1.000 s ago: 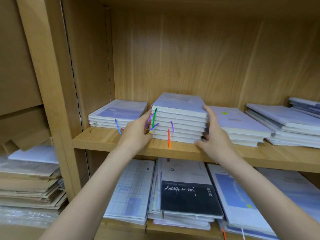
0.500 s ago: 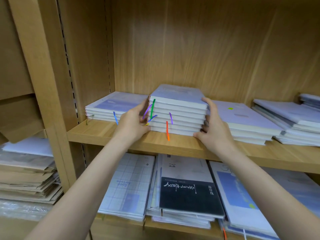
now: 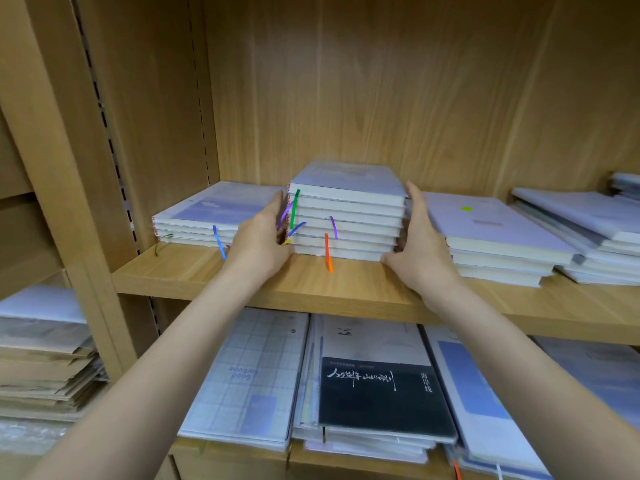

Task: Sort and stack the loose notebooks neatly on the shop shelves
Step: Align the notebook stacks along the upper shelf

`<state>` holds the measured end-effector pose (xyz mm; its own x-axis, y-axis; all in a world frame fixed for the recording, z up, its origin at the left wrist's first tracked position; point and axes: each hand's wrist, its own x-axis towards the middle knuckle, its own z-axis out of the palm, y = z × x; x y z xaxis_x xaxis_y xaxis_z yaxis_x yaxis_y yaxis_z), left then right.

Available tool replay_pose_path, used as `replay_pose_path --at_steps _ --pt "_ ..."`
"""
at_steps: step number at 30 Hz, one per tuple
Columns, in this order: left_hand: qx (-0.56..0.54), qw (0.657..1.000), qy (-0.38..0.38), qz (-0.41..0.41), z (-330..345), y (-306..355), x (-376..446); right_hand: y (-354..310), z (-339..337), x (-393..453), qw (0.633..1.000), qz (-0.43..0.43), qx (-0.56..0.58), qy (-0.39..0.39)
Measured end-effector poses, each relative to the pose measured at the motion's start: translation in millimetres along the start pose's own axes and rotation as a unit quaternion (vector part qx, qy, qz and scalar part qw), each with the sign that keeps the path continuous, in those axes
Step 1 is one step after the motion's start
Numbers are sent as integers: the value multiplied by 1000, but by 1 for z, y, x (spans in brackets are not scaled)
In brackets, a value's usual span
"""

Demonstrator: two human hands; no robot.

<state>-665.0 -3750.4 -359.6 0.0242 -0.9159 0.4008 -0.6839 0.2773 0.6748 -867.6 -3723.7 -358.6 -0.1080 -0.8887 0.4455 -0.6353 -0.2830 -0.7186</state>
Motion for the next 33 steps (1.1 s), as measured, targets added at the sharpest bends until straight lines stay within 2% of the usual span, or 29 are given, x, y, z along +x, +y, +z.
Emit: replay_pose_path --at_steps 3,8,13,19,25,33 --pt "18 1000 6 12 2 -2 -1 5 3 1 999 12 53 -7" --pt "21 1000 9 11 3 -1 -1 5 4 2 998 10 59 -8" --pt "-112 992 -57 -12 -11 1 -9 3 5 2 998 15 57 4" --pt "-65 997 -32 -12 -5 0 -8 3 5 3 1000 13 25 10" --pt "3 999 -52 6 -6 -2 -5 3 6 2 1000 17 5 9" --pt "9 998 -40 38 -3 -2 -11 -2 4 -3 999 12 33 9"
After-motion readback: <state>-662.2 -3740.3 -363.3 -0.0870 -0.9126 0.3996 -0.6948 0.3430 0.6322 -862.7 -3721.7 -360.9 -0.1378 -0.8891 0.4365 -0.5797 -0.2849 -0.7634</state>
